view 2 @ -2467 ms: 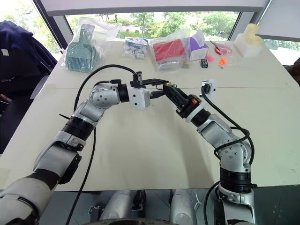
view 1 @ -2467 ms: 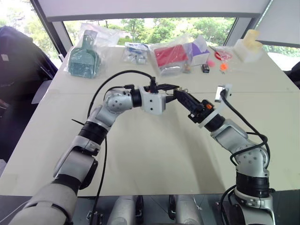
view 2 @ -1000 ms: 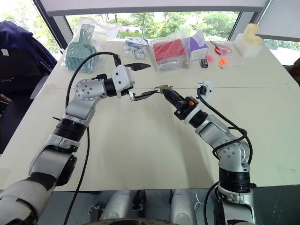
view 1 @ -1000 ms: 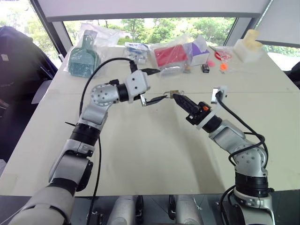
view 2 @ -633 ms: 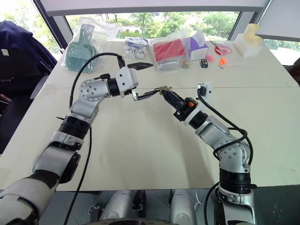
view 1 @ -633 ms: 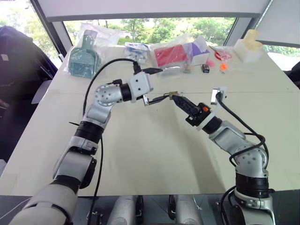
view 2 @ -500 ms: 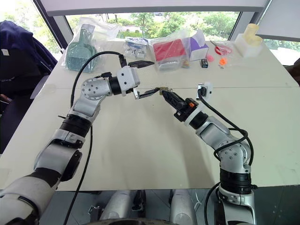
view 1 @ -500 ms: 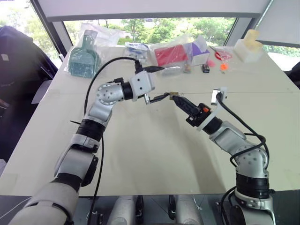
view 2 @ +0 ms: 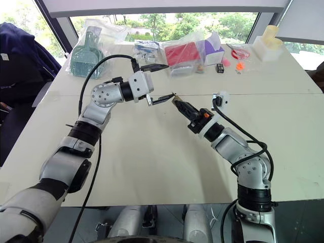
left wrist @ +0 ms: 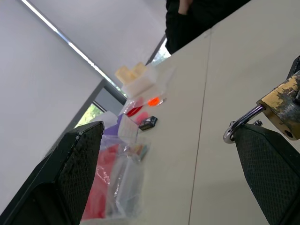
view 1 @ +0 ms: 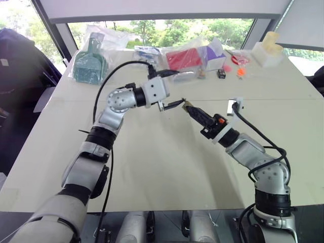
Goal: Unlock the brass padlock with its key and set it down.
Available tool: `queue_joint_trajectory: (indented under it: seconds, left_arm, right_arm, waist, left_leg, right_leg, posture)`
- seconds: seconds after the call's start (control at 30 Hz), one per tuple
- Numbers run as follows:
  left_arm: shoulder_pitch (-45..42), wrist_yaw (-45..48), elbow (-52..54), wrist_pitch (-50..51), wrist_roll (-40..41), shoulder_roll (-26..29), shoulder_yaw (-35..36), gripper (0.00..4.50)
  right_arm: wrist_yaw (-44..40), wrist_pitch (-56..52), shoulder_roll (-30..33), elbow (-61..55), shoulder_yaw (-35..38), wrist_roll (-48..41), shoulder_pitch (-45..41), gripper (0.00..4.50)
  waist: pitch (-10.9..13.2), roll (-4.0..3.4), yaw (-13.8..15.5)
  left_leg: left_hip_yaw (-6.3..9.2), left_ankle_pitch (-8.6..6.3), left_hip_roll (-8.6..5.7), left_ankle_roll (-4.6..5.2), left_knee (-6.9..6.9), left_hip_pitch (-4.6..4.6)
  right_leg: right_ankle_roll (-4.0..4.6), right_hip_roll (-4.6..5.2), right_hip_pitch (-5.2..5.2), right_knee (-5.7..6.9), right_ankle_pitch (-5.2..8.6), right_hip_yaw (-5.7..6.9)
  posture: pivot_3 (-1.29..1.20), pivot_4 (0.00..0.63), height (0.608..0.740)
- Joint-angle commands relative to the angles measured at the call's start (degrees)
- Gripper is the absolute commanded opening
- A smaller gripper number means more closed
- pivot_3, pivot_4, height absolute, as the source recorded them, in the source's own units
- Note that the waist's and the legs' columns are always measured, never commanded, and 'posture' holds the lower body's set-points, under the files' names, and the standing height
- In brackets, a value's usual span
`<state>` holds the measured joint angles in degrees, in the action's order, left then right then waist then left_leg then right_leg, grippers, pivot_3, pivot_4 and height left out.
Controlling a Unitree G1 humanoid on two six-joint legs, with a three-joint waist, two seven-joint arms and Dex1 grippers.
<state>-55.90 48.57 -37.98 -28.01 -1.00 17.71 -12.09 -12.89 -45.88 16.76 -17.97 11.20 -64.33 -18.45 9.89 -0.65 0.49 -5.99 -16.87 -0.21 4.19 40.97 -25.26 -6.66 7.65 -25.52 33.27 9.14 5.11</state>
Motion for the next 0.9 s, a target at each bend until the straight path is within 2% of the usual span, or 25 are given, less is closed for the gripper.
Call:
queue_joint_trajectory:
  seconds: [0.03,0.3,0.9]
  left_arm:
    - [1.63,2.84,4.46,2.83,2.05,1.36,0.77,4.48]
    - [1.94,2.25,5.90,5.21,2.09,1.72,1.49,4.48]
    - [-3.83,-2.53,-1.85,0.33,-0.09,-1.17,1.30,4.48]
  right_arm:
    - [-0.88,0.80,-0.18,-3.67,0.51,-1.65,-0.92,0.00]
    - [-1.38,0.50,0.22,-3.23,0.40,-1.87,-1.52,0.00]
    - [-0.91,-0.10,-0.30,-4.48,-1.29,-2.45,-0.16,0.00]
  waist:
    - [0.00,0.00,0.00]
    - [0.00,0.00,0.15]
    - [0.00,0.00,0.13]
  left_leg:
    - [0.00,0.00,0.00,0.00,0.00,0.00]
    - [0.01,0.00,-0.01,0.00,0.00,0.00]
    - [0.00,0.00,-0.01,0.00,0.00,0.00]
  right_leg:
    - [0.00,0.00,0.00,0.00,0.00,0.00]
    - [0.01,0.01,0.01,-0.02,0.00,0.00]
    - [0.00,0.00,0.01,-0.01,0.00,0.00]
  posture:
    - [0.00,0.150,0.735]
    - [0.00,0.150,0.735]
    - [0.00,0.150,0.735]
